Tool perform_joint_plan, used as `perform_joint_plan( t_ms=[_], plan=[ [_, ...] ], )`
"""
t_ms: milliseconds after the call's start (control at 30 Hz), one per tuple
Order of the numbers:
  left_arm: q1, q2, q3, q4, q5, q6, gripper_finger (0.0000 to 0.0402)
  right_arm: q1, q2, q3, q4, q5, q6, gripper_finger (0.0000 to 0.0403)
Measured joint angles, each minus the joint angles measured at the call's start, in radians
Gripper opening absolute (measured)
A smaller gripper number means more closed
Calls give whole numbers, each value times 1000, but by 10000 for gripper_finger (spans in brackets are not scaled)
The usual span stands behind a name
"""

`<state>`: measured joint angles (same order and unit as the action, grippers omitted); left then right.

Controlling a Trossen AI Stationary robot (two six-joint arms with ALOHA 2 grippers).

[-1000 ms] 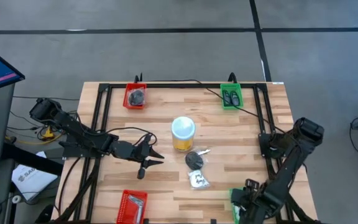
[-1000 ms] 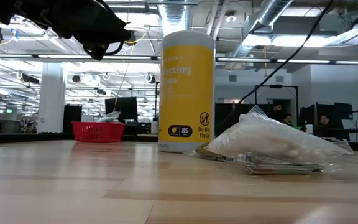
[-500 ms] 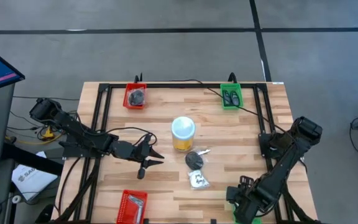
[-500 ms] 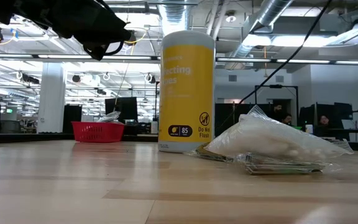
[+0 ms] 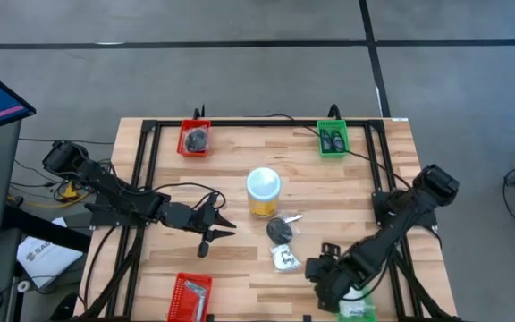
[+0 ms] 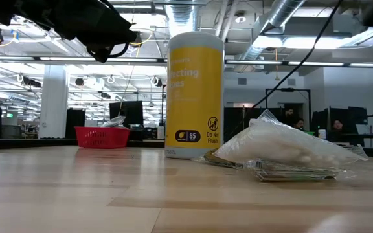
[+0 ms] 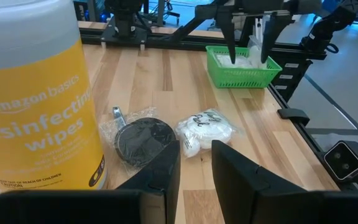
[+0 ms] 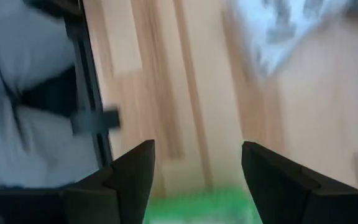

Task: Pick & Place Travel size toiletries
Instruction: Put the white cotton pack into the bottom green bin

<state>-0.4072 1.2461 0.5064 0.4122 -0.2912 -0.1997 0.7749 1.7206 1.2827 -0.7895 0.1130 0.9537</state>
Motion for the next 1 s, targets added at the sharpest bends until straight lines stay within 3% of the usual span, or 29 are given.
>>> perform_joint_plan(
  t_ms=[367,1000],
  plan=[
    [0,0,0,0,0,0,84,-95,108,0,78,27,-172,223],
    [0,0,0,0,0,0,84,-163,201,1,75,98,-197,223]
  ],
)
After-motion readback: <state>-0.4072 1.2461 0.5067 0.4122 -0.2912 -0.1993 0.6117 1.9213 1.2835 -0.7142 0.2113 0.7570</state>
